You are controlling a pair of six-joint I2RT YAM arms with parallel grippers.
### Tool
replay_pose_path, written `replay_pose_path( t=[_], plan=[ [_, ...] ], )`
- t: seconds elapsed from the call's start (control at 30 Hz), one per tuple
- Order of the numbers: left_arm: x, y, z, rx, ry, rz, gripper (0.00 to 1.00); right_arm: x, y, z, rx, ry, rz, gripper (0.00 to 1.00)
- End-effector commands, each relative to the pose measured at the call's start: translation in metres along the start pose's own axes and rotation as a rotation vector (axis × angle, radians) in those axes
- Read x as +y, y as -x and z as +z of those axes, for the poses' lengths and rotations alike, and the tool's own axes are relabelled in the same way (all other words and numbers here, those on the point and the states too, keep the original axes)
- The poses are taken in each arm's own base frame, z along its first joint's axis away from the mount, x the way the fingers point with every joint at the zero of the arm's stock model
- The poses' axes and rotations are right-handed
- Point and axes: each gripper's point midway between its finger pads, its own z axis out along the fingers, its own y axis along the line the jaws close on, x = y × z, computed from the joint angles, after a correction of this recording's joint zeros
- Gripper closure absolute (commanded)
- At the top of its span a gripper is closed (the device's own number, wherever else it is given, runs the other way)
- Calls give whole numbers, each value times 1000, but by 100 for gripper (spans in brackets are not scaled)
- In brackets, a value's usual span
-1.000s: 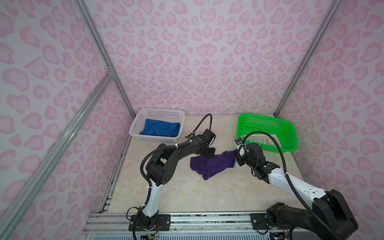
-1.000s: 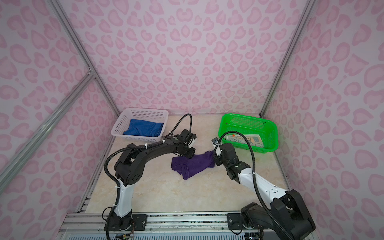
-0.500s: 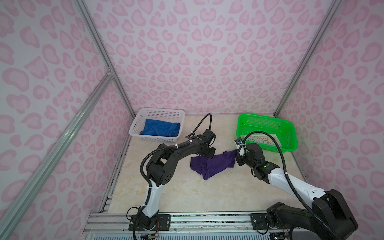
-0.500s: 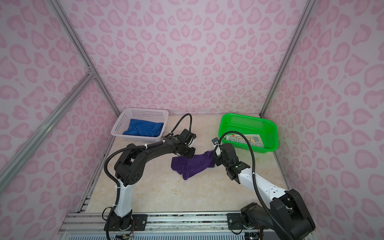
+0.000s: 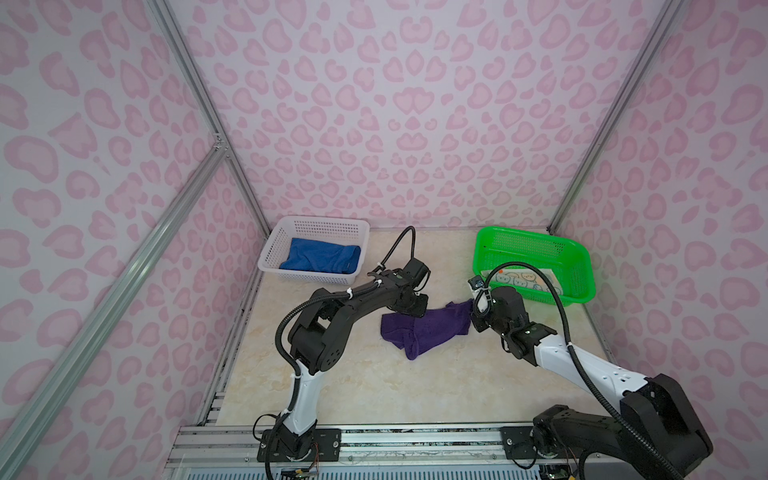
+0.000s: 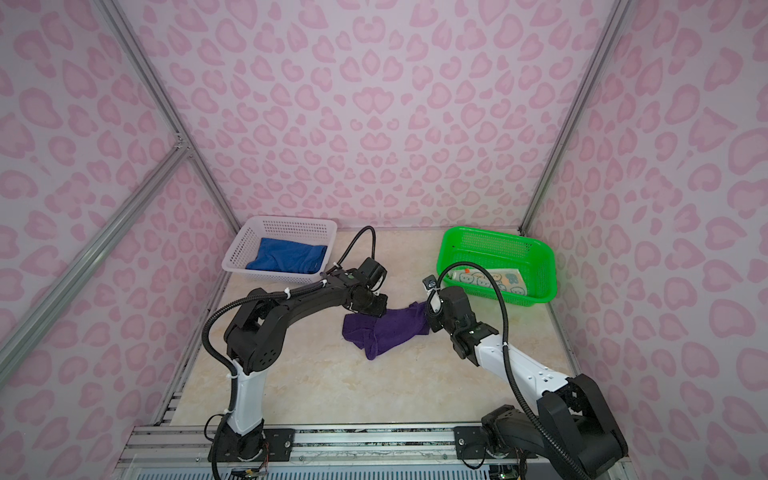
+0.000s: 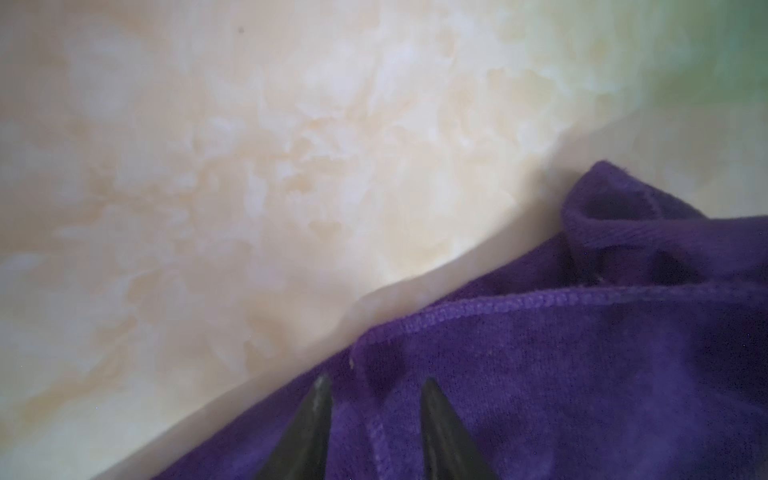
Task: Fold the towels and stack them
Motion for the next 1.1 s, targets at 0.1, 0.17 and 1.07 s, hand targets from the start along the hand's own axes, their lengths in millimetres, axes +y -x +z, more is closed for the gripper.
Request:
replay_pose_path(
  t=[0.1,0.17,1.07],
  plan=[
    [-14,-8,10,42,-90,-77,69,3,9,0,-27,18,6,100],
    [-17,-5,10,33,-105,-81,75,3,10,0,-26,19,6,100],
    [-15,89,-277,-751,106,103,98,-50,138,-69,-208,-118,-23,100]
  ],
)
